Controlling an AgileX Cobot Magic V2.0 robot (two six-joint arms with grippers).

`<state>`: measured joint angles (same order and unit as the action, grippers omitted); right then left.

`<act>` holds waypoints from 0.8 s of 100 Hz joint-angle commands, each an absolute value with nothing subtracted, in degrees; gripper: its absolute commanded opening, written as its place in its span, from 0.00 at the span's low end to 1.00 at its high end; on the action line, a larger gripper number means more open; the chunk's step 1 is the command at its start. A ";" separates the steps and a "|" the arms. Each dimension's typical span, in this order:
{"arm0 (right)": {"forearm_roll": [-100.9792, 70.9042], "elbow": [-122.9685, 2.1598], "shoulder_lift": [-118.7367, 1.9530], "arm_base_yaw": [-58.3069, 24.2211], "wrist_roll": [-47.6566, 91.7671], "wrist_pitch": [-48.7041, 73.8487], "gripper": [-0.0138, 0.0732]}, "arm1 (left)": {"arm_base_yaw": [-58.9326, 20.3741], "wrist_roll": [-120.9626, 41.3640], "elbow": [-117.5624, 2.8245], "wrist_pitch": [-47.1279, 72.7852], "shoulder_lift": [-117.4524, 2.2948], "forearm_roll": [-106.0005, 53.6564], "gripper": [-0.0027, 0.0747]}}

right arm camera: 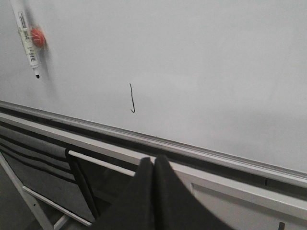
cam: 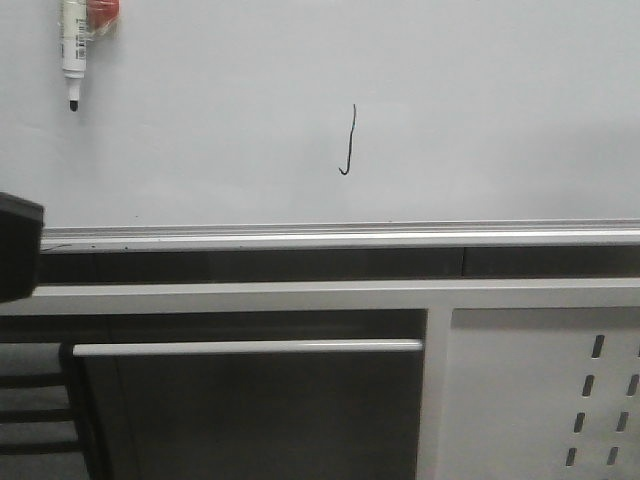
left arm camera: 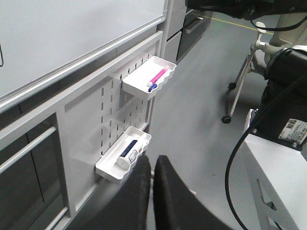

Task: Write number 1 on whiteboard

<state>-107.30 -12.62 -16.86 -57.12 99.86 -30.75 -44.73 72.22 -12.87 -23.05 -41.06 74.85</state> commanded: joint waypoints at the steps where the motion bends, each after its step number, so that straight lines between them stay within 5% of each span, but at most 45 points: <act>1: -106.82 -13.99 -17.13 -56.98 99.93 -28.92 0.09 | -45.28 72.41 -14.29 -24.42 -40.87 73.19 0.01; 80: -106.82 -13.99 -17.13 -56.98 99.93 -28.92 0.09 | -45.28 72.41 -14.15 -21.30 -41.10 73.19 0.01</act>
